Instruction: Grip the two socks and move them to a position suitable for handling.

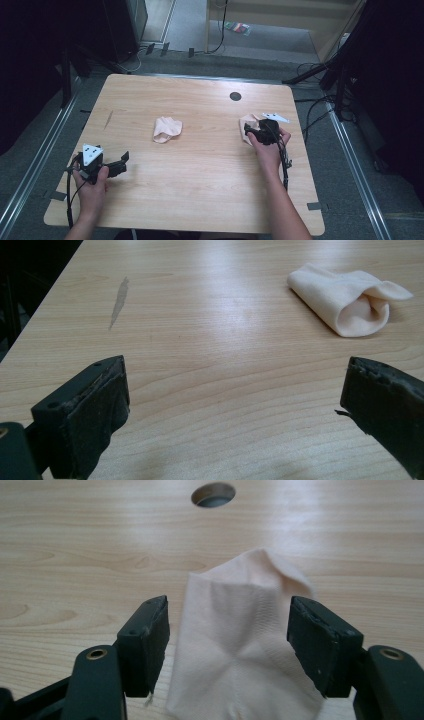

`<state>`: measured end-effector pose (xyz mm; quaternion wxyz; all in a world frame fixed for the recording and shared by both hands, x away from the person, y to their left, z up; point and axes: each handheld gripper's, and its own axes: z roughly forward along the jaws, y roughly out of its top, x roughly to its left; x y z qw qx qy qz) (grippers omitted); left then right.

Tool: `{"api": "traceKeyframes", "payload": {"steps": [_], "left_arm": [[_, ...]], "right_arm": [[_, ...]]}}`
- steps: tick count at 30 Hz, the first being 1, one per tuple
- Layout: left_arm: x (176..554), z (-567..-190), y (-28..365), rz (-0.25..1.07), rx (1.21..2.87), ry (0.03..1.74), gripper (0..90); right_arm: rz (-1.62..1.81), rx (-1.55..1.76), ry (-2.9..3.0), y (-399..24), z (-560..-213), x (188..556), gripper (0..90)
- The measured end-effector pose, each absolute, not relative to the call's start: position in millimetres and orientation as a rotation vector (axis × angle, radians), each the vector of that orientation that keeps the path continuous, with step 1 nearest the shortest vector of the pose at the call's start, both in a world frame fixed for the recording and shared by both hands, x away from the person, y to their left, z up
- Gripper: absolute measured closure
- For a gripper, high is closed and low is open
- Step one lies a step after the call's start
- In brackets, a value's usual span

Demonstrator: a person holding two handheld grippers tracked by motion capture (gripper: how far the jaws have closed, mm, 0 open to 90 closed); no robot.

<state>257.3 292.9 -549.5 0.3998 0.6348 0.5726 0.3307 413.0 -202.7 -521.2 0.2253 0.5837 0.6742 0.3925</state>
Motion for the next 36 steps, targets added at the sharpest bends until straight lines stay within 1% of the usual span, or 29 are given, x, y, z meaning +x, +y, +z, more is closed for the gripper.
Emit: {"api": "traceKeyframes", "payload": {"steps": [6,8,9,10,13,14,15,16,18,20,22,23,30,31,32,35,36], "left_arm": [[257.2,-549.5,293.8,0.827,1.598,1.454,0.0],[257.1,-549.4,293.6,0.832,1.601,1.45,0.0],[257.1,-549.4,293.6,0.832,1.601,1.45,0.0],[256.8,-549.4,293.3,0.835,1.601,1.447,0.0],[255.3,-549.2,292.2,0.843,1.602,1.432,0.0],[255.0,-549.0,292.2,0.836,1.612,1.421,0.0],[255.0,-548.6,291.8,0.84,1.616,1.425,0.0],[254.9,-547.7,290.8,0.851,1.617,1.425,0.0],[254.1,-542.8,288.1,0.849,1.61,1.421,0.0],[253.4,-540.2,287.3,0.837,1.598,1.422,0.0],[252.0,-534.0,283.5,0.836,1.596,1.414,0.0],[251.6,-530.8,280.1,0.838,1.595,1.41,0.0],[247.8,-510.8,251.4,0.771,1.638,1.319,0.0],[247.0,-506.5,241.6,0.746,1.652,1.29,0.0],[247.0,-506.5,241.6,0.746,1.652,1.29,0.0],[247.5,-502.5,226.9,0.711,1.674,1.248,0.0],[247.7,-501.3,219.4,0.69,1.68,1.231,0.0]], "right_arm": [[0.996,1.634,1.911,-195.0,-538.9,425.6,32.7],[0.973,1.613,1.882,-192.0,-542.2,426.0,34.6],[0.955,1.599,1.881,-190.9,-542.7,425.7,38.0],[0.955,1.599,1.881,-190.9,-542.7,425.7,38.0],[0.866,1.567,1.827,-188.0,-545.2,422.8,60.5],[0.862,1.578,1.806,-192.8,-544.4,422.3,80.3],[0.862,1.578,1.806,-192.8,-544.4,422.3,80.3],[0.873,1.597,1.8,-195.8,-543.8,422.3,83.1],[0.926,1.58,1.799,-204.8,-540.5,418.6,85.1],[0.936,1.563,1.805,-205.3,-537.9,415.7,85.2],[1.011,1.519,1.802,-202.8,-522.8,402.4,85.4],[1.011,1.519,1.802,-202.8,-522.8,402.4,85.4],[1.151,1.401,1.851,-179.2,-484.0,359.1,85.3],[1.18,1.366,1.874,-167.5,-475.9,343.8,85.3],[1.18,1.366,1.874,-167.5,-475.9,343.8,85.3],[1.231,1.309,1.922,-145.9,-467.5,320.0,85.2],[1.231,1.309,1.922,-145.9,-467.5,320.0,85.2]]}}
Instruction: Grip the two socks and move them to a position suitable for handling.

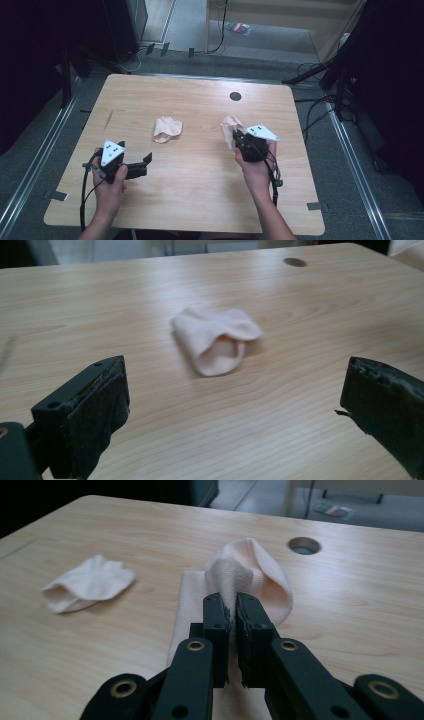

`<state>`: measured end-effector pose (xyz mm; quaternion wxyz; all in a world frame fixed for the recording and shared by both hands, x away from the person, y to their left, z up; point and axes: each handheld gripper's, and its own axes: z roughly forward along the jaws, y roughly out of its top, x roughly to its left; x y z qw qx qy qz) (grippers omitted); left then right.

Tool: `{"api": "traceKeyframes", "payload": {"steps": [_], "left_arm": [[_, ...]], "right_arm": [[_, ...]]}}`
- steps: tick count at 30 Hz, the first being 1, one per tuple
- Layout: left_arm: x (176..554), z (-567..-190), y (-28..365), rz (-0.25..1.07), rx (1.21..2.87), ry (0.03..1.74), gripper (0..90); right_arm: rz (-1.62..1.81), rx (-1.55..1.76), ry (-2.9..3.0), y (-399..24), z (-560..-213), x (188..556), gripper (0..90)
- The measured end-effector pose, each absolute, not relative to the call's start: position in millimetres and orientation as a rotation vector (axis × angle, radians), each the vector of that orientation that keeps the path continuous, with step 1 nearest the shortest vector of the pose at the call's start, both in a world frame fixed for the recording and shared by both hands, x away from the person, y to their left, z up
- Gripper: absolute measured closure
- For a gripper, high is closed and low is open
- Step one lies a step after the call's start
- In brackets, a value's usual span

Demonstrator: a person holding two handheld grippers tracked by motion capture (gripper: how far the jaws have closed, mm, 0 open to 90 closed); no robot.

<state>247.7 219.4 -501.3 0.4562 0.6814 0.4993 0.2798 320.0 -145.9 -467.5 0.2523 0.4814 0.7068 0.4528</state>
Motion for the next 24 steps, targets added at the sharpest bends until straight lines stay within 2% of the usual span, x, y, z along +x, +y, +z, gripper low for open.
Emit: {"api": "traceKeyframes", "payload": {"steps": [2,9,16,20,21,22,23,24], "left_arm": [[248.3,-499.0,201.3,0.654,1.699,1.185,0.0],[249.1,-498.2,173.8,0.566,1.742,1.097,0.0],[245.3,-511.1,167.1,0.433,1.769,1.027,0.0],[242.8,-521.0,164.7,0.409,1.791,1.029,0.0],[242.4,-523.7,164.7,0.398,1.796,1.027,0.0],[242.2,-525.5,164.9,0.398,1.803,1.026,0.0],[241.9,-529.9,166.1,0.388,1.82,1.028,0.0],[241.9,-529.9,166.1,0.388,1.82,1.028,0.0]], "right_arm": [[1.264,1.281,1.959,-128.1,-465.6,302.9,85.2],[1.319,1.264,2.036,-97.5,-479.2,273.3,85.1],[1.297,1.282,2.131,-76.8,-507.5,246.4,85.1],[1.263,1.266,2.152,-73.2,-517.6,244.4,84.3],[1.259,1.25,2.169,-71.8,-523.3,245.9,81.6],[1.279,1.239,2.197,-71.3,-527.4,248.6,74.3],[1.296,1.226,2.224,-72.0,-529.4,252.4,57.6],[1.296,1.226,2.224,-72.0,-529.4,252.4,57.6]]}}
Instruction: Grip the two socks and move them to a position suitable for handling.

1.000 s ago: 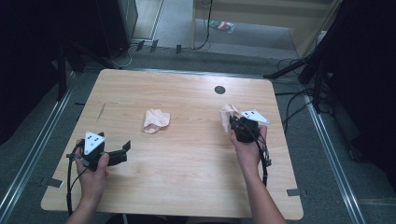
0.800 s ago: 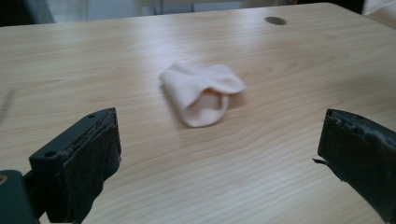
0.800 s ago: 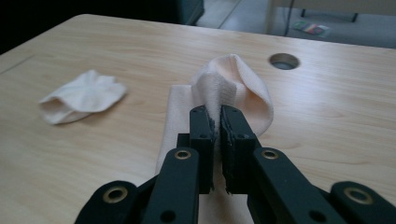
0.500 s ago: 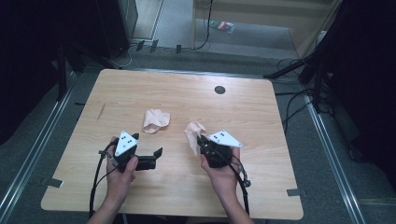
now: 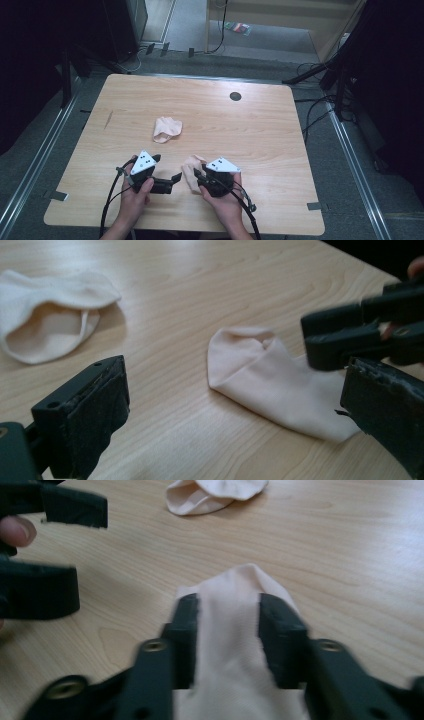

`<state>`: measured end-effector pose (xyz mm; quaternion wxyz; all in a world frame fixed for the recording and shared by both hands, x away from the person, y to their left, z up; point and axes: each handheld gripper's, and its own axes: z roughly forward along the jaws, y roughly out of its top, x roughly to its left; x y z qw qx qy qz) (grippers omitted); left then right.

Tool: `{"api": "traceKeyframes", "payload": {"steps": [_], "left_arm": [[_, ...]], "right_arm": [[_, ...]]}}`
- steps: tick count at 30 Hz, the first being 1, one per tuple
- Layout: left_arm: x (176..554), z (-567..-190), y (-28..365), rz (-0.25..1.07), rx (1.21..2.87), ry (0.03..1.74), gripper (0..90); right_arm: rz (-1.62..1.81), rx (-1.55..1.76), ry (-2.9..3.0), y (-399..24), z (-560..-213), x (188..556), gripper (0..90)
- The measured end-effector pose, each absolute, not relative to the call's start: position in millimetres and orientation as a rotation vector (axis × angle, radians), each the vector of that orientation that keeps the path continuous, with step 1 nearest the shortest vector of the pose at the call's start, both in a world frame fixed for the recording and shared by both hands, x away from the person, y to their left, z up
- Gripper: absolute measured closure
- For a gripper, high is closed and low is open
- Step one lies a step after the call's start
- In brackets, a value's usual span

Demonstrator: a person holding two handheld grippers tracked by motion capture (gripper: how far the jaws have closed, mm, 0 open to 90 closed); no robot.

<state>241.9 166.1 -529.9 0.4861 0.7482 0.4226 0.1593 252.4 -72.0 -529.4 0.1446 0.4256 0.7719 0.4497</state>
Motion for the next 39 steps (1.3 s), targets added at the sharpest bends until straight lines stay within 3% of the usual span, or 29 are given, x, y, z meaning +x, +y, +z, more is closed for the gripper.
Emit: {"api": "traceKeyframes", "payload": {"steps": [1,4,6,7,8,12,16,21,24,27,29,39], "left_arm": [[241.4,-531.9,168.0,0.388,1.826,1.031,0.0],[241.5,-534.7,173.5,0.372,1.824,1.04,0.0],[242.7,-535.1,175.2,0.371,1.822,1.044,0.2],[243.0,-534.9,175.5,0.372,1.818,1.045,0.2],[243.1,-534.8,174.5,0.394,1.821,1.065,8.0],[243.4,-536.1,173.0,0.399,1.819,1.087,8.9],[242.4,-536.7,173.9,0.389,1.806,1.067,9.0],[243.2,-537.0,174.3,0.401,1.806,1.091,12.7],[244.0,-537.6,175.2,0.393,1.81,1.096,15.3],[244.6,-537.5,175.5,0.389,1.809,1.099,15.8],[245.1,-537.5,175.9,0.382,1.815,1.104,15.9],[244.0,-541.3,169.7,0.341,1.84,1.087,15.8]], "right_arm": [[1.297,1.22,2.217,-73.7,-527.1,252.6,53.6],[1.37,1.22,2.135,-94.7,-507.1,251.2,53.7],[1.382,1.283,2.078,-120.3,-495.7,251.4,62.9],[1.382,1.283,2.078,-120.3,-495.7,251.4,62.9],[1.381,1.321,2.099,-129.7,-496.7,251.6,67.0],[1.356,1.353,2.17,-128.3,-510.5,250.9,68.1],[1.264,1.327,2.271,-104.9,-533.2,251.5,56.2],[1.114,1.25,2.285,-91.8,-542.8,249.1,52.5],[1.09,1.245,2.298,-89.6,-544.7,248.1,59.4],[1.051,1.194,2.307,-86.0,-546.9,244.8,80.9],[1.084,1.198,2.29,-84.5,-542.1,243.3,85.4],[1.289,1.158,2.204,-71.3,-472.8,254.2,85.4]]}}
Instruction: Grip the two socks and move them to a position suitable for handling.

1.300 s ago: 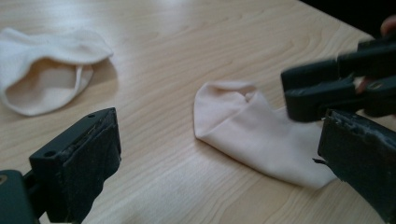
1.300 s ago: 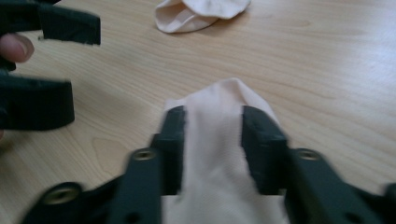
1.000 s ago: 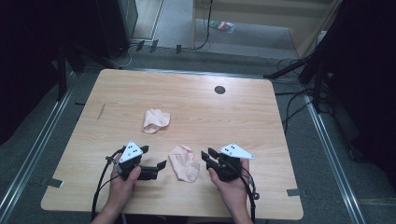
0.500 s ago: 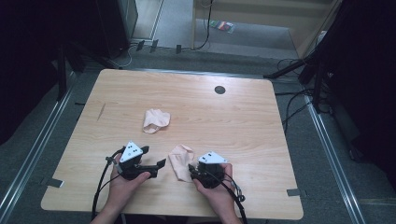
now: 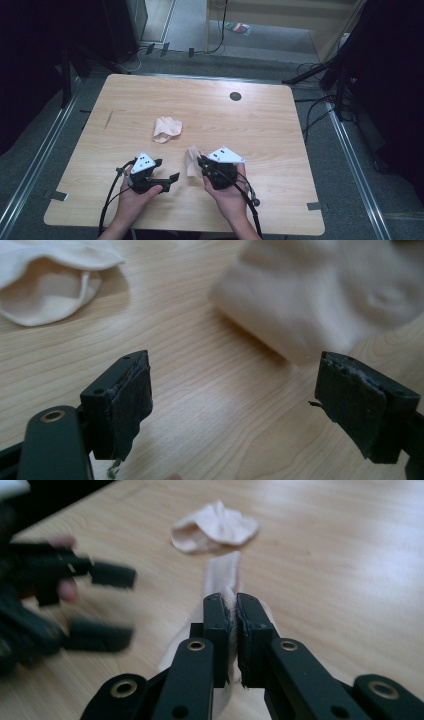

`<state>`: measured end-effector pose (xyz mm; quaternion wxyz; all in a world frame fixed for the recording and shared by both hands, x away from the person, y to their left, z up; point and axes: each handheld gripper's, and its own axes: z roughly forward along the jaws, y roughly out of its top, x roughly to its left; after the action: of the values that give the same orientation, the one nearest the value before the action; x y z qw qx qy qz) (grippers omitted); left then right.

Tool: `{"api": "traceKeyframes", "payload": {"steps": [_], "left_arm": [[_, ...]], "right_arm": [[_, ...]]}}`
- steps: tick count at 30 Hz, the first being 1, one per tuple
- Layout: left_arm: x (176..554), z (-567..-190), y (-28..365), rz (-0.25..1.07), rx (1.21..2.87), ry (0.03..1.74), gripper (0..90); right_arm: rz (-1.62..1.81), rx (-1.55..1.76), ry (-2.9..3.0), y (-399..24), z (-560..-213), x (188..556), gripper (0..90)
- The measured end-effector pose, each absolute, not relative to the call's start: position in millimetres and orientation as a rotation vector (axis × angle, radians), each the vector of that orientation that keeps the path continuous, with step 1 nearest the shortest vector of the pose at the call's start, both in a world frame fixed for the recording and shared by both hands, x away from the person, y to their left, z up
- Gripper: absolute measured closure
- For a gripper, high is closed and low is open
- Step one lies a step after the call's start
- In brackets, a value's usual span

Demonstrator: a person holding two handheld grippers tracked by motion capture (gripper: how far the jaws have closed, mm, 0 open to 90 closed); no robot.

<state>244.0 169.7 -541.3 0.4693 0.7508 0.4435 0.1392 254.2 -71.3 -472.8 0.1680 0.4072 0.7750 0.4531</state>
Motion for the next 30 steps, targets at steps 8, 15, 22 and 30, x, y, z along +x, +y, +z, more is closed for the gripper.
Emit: {"api": "traceKeyframes", "payload": {"steps": [8,15,22,30], "left_arm": [[242.4,-540.5,143.9,0.323,1.848,1.039,14.6],[235.8,-538.6,156.5,0.75,1.985,1.012,80.0],[233.9,-538.0,170.3,0.851,2.054,1.014,87.2],[236.8,-551.6,156.1,0.718,2.18,0.908,67.4]], "right_arm": [[1.367,1.084,2.227,-41.8,-440.2,255.5,85.3],[1.547,1.055,2.191,-42.2,-420.1,246.5,85.6],[1.398,1.26,2.201,-86.2,-476.5,263.2,86.5],[1.295,1.37,2.235,-123.8,-526.3,269.9,86.5]]}}
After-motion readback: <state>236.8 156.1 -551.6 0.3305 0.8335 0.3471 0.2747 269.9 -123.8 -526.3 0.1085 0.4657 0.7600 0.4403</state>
